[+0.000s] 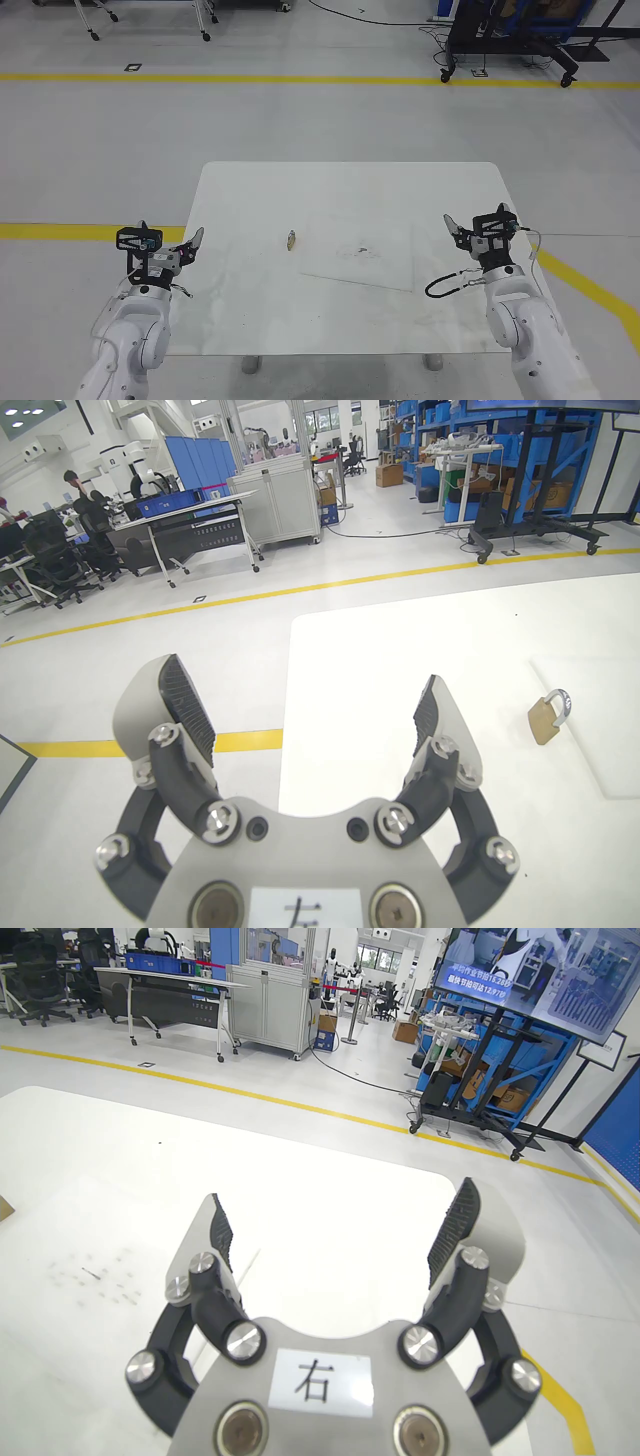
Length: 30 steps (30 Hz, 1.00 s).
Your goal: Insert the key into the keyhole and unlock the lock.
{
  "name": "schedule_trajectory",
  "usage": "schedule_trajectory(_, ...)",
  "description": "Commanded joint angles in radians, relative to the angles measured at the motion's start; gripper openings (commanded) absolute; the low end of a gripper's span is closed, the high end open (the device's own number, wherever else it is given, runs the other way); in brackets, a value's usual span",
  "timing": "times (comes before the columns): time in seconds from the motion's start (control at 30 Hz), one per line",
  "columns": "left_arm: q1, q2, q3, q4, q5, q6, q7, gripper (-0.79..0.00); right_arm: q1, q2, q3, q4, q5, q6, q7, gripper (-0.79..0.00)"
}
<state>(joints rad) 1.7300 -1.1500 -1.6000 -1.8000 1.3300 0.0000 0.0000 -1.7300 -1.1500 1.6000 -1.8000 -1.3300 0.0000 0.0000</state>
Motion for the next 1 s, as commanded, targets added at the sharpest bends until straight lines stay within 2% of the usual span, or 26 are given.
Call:
schedule_trajectory(0.0,0.000,0.000,0.000,0.000,0.000,0.000,0.000,0.000,0.000,0.000,0.000,0.000,0.000,0.000,0.000,-0.001)
schedule_trajectory(0.17,0.000,0.000,0.000,0.000,0.000,0.000,0.000,0.000,0.009,0.000,-0.017,0.000,-0.023,-0.008,0.014,0.000)
schedule_trajectory(0.3,0.000,0.000,0.000,0.000,0.000,0.000,0.000,0.000,0.085,-0.005,-0.109,0.029,-0.048,-0.100,0.065,0.000)
schedule_trajectory(0.4,0.000,0.000,0.000,0.000,0.000,0.000,0.000,0.000,0.108,-0.005,-0.106,0.052,-0.014,-0.159,0.046,0.000)
schedule_trajectory(0.8,0.000,0.000,0.000,0.000,0.000,0.000,0.000,0.000,0.110,-0.004,-0.107,0.057,-0.012,-0.172,0.044,0.000)
schedule_trajectory(0.97,0.000,0.000,0.000,0.000,0.000,0.000,0.000,0.000,0.234,-0.011,-0.203,0.183,-0.039,-0.278,0.124,0.000)
